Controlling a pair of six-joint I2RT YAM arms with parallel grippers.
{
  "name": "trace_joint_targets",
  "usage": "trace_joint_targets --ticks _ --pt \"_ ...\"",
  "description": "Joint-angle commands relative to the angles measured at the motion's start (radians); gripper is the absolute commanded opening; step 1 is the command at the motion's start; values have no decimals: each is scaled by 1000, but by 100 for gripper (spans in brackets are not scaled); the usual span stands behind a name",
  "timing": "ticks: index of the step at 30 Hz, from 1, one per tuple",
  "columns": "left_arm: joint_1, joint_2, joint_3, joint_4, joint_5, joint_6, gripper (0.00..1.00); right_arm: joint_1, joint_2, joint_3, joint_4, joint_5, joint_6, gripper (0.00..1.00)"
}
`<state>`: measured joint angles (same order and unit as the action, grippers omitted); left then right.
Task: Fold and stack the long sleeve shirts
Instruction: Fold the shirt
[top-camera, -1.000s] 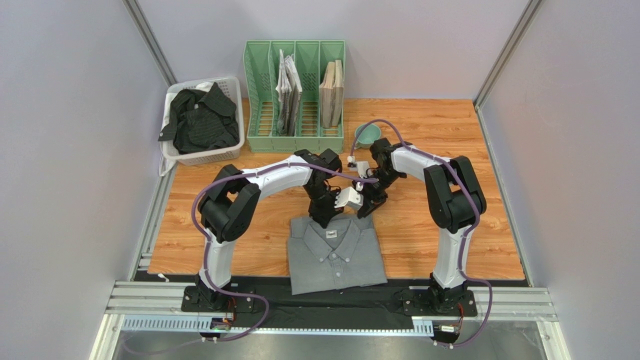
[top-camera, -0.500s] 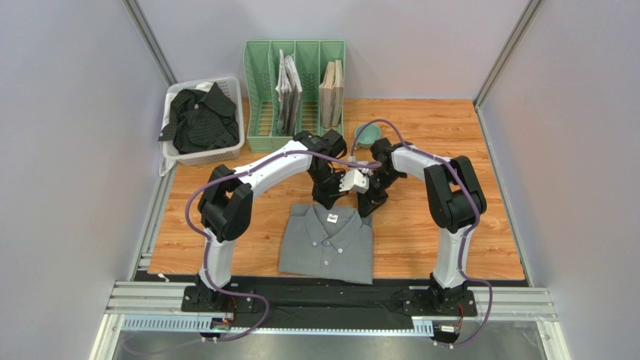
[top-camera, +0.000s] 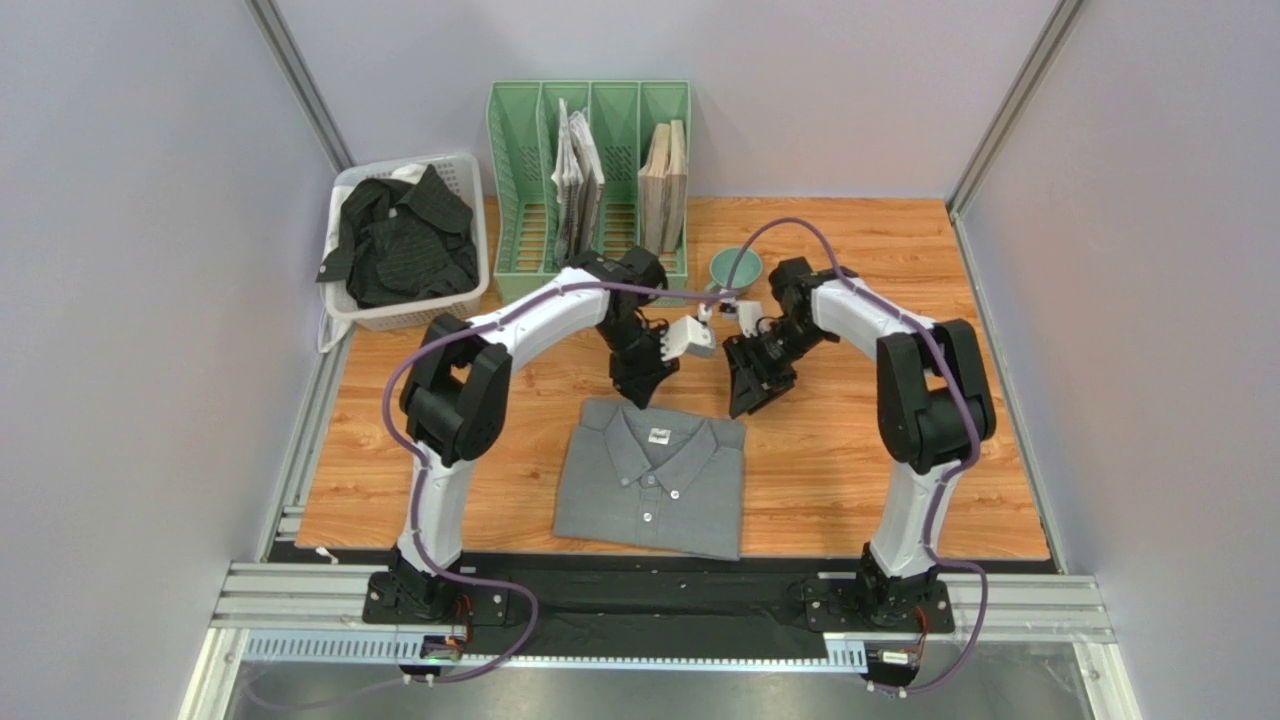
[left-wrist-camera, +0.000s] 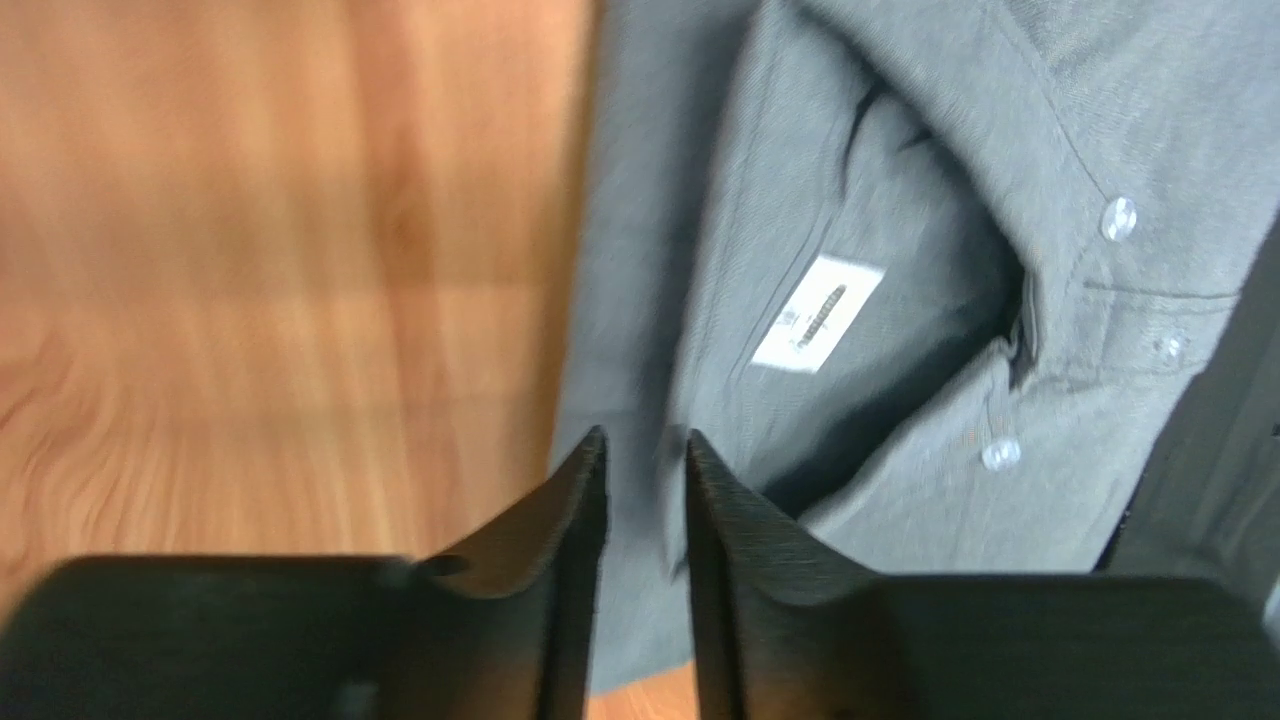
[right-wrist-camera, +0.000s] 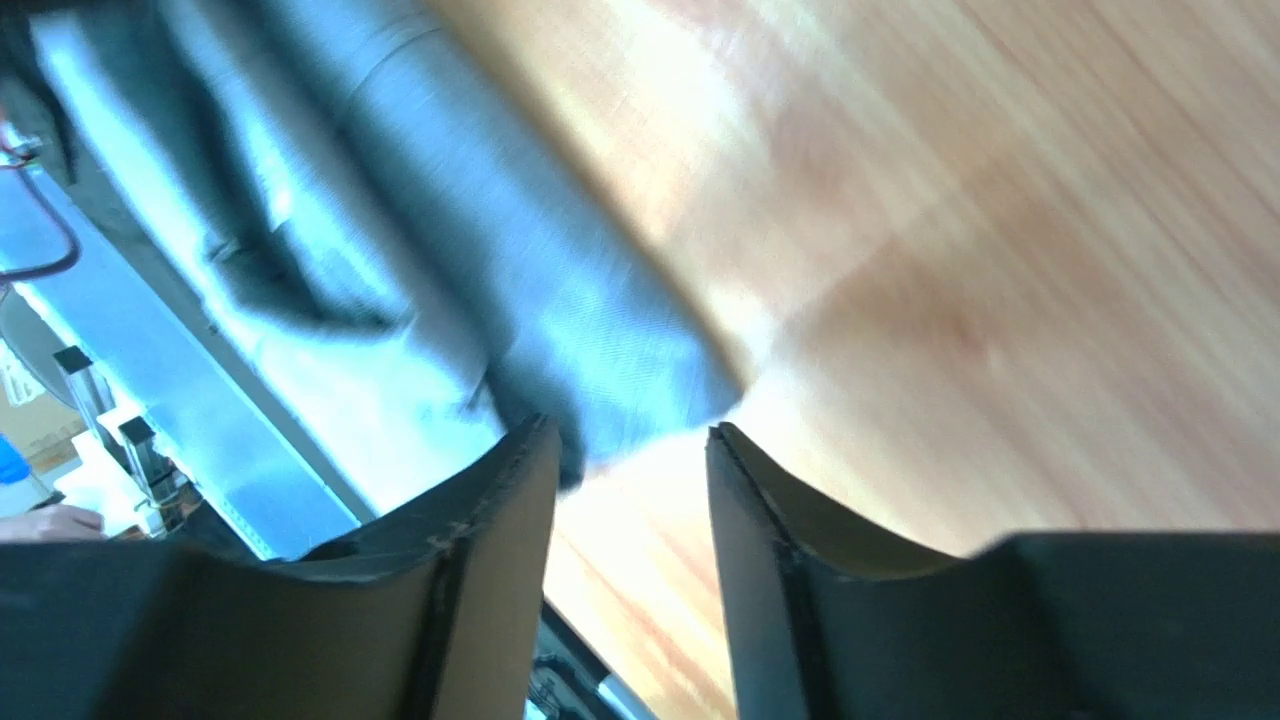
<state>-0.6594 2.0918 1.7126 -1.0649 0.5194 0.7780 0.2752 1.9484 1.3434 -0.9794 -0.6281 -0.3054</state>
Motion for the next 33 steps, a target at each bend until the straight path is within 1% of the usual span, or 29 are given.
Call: trace_joint_targets --ticks 1,4,6,8,11,12,13,17,20,23,26,27,31,32,33 --pt "105 -175 -10 -49 174 -31 41 -14 -176 -7 -94 -68 -89 52" --pt "153 -242 -91 -78 180 -52 50 7 -198 -36 -97 -78 -93 56" --pt "176 -269 -137 -81 176 -80 50 31 -190 -53 -84 -59 -81 56" --pt "210 -280 -206 -67 142 -108 52 51 -180 -82 -52 -41 -71 56" --pt "256 -273 -271 -67 120 -141 53 85 -163 -125 -9 16 -60 56" --pt "267 -263 -293 -75 122 -147 57 91 -160 -138 4 31 -61 56" --pt "282 -266 -307 -70 117 -155 59 99 -158 -156 27 47 -60 57" --pt "293 -280 -369 -8 105 -184 60 116 -148 -181 57 85 -63 57" --pt "291 -260 -378 8 102 -212 60 116 -138 -182 58 67 -60 55" --pt "294 -230 -378 9 110 -223 60 119 -129 -179 53 50 -58 48" --pt "294 -201 -372 6 134 -232 60 119 -115 -170 39 48 -67 37" --pt "294 -190 -370 9 143 -236 60 117 -114 -170 35 51 -69 31" --pt "294 -167 -372 37 160 -269 59 117 -108 -182 42 68 -67 19" --pt "294 -161 -369 37 171 -270 58 117 -103 -181 42 71 -66 14" --pt "294 -156 -370 39 183 -278 52 121 -105 -179 42 73 -66 3"
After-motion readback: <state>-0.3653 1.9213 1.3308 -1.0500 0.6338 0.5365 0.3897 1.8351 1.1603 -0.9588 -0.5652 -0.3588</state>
